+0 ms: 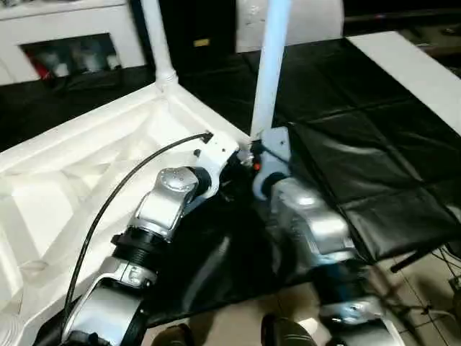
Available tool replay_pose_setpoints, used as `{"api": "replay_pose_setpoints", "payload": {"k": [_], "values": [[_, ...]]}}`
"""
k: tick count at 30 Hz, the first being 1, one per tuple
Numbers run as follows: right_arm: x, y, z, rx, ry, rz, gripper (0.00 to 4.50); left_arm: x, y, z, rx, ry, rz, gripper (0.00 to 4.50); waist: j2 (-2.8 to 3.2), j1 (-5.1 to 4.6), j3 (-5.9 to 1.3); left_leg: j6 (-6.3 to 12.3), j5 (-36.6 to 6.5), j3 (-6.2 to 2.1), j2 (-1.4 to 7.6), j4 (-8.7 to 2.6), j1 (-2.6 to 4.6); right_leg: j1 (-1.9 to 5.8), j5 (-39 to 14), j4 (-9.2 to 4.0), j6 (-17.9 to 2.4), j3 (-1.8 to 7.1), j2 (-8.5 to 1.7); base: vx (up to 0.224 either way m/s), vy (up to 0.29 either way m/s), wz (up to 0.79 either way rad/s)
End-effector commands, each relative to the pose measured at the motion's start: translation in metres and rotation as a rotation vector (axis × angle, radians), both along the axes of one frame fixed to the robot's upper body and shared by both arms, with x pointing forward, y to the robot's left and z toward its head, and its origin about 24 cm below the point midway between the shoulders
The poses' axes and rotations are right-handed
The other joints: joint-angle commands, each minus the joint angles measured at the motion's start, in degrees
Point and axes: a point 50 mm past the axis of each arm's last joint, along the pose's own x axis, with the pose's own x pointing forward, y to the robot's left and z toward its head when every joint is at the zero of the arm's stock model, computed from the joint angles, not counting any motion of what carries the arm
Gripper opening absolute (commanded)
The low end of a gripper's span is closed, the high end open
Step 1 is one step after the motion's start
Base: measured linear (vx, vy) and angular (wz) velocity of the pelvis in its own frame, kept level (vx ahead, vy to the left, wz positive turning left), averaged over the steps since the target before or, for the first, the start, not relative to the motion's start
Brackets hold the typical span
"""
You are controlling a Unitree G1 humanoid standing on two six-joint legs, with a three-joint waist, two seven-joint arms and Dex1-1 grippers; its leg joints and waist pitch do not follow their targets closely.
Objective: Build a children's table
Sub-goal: Rotate leg to tighten
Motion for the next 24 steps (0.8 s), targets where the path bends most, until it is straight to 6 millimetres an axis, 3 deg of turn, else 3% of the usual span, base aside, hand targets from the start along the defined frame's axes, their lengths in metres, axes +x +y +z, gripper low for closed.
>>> {"api": "replay_pose_setpoints", "payload": {"k": [1,4,7,13,16,21,24], "values": [[-0.007,-0.017,0.004,-0.019,-0.040,0.056,3.56,-0.002,0.009,0.003,-0.003,-0.024,-0.072,0.00,-0.54,0.72,-4.40,7.69,-4.7,0.20,0.66,-2.80,0.70,4.87,-1.3,-2.30,-14.2,1.56,-1.53,0.000,0.000,0.00],[-0.012,-0.031,0.008,-0.045,-0.060,0.102,3.82,-0.004,0.014,0.001,0.015,-0.018,-0.133,0.00,-0.77,0.76,-4.08,6.27,-8.1,0.25,0.67,-3.00,0.70,4.87,-8.2,-2.96,-13.3,1.59,-1.63,0.000,0.000,0.00],[-0.025,-0.049,0.015,-0.075,-0.083,0.236,3.98,-0.007,0.026,-0.004,0.068,-0.008,-0.213,0.00,-0.57,0.98,-3.96,5.57,-9.7,0.09,0.91,-3.16,0.88,4.78,-11.4,-3.20,-11.7,1.65,-1.60,0.000,0.000,0.00],[-0.041,-0.078,0.014,-0.169,-0.034,0.388,4.39,-0.021,0.040,-0.009,0.145,0.022,-0.481,0.00,-0.67,1.63,-3.77,4.58,-11.8,0.17,1.11,-3.34,1.22,4.26,-15.8,-3.66,-11.4,1.79,-1.83,0.000,0.000,0.00],[-0.044,-0.081,0.014,-0.178,-0.025,0.447,4.45,-0.030,0.043,-0.011,0.173,0.036,-0.609,0.00,-0.50,2.22,-3.83,4.12,-12.0,0.26,1.42,-3.35,1.56,3.89,-15.2,-3.47,-11.7,1.95,-1.89,0.000,0.000,0.00],[-0.050,-0.085,0.009,-0.203,-0.016,0.587,4.45,-0.039,0.043,-0.010,0.148,0.072,-0.755,0.00,-0.53,3.13,-3.88,3.58,-12.3,0.30,1.64,-3.42,1.68,3.95,-13.3,-3.02,-12.8,1.90,-2.02,0.000,0.000,0.00],[-0.052,-0.084,0.006,-0.210,0.003,0.667,4.45,-0.044,0.043,-0.010,0.153,0.095,-0.843,0.00,-0.62,3.12,-3.60,3.50,-13.9,0.34,1.63,-3.56,1.56,4.04,-15.2,-3.24,-12.9,1.94,-2.19,0.000,0.000,0.00]]}}
